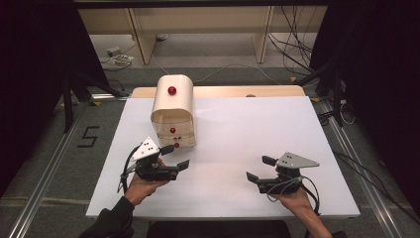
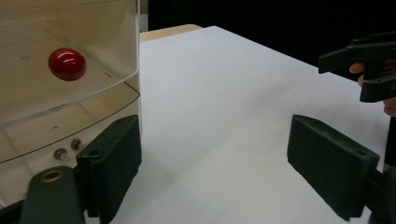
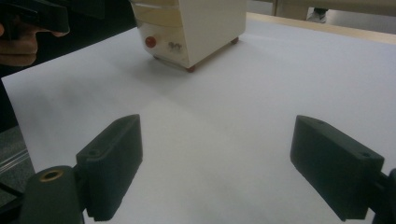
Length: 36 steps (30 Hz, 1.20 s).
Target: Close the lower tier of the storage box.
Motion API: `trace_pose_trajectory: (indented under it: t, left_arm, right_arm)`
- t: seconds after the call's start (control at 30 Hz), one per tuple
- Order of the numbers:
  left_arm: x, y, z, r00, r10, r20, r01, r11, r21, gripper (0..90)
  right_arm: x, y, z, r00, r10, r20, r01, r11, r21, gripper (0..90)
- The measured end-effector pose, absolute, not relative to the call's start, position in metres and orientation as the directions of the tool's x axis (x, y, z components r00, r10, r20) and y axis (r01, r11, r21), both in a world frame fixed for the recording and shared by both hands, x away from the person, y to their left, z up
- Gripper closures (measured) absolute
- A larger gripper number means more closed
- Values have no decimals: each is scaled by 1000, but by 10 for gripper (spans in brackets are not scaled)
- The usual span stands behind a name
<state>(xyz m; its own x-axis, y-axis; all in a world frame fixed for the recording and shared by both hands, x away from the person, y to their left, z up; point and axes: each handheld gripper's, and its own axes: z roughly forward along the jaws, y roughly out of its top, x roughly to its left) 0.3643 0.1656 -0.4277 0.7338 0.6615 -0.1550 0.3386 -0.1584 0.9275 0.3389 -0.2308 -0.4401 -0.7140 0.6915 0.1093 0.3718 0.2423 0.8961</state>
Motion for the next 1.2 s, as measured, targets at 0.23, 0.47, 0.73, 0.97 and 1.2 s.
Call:
trace_pose_trajectory:
  t: [0.23,0.47,0.73,0.97,1.2]
  left_arm:
    - [359,166,-426,742,651,-161,334,-151,930,160]
    - [349,167,-427,763,629,-147,329,-182,927,160]
    - [341,166,-428,762,630,-149,328,-177,928,159]
    - [337,164,-430,768,626,-137,324,-194,926,156]
    - [336,165,-431,746,651,-142,333,-180,925,144]
  right_arm:
    - [339,-231,-441,-715,691,106,370,244,896,175]
    - [337,-232,-440,-711,695,105,368,241,898,175]
    - [335,-233,-441,-714,693,101,365,244,899,175]
    - [333,-233,-441,-714,693,101,362,242,900,175]
    - [331,-233,-441,-715,692,101,361,241,901,174]
